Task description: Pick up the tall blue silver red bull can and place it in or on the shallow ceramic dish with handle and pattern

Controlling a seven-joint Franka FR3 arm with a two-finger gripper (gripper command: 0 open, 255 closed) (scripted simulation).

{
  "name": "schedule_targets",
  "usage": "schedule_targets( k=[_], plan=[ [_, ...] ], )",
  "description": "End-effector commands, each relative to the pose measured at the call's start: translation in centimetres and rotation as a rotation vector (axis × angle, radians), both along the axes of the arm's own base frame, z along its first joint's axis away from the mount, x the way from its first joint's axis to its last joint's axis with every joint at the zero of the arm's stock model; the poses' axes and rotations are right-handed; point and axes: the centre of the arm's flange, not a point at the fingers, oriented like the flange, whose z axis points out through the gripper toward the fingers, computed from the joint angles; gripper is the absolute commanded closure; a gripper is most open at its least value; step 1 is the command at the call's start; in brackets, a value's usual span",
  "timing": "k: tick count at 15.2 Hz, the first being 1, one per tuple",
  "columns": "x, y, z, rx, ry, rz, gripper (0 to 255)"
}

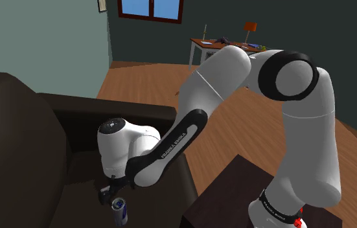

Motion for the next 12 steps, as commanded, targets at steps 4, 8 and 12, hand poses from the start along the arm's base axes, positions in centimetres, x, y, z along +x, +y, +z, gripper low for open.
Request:
schedule_targets(
  k=[4, 8, 12],
  plan=[
    [1.0, 1.9, -3.0, 0.002, -0.005, -0.006, 0],
    [1.0, 1.9, -5.1, 0.002, -0.005, -0.006, 0],
    [1.0, 1.9, -5.4, 0.002, -0.005, -0.006, 0]
  ],
)
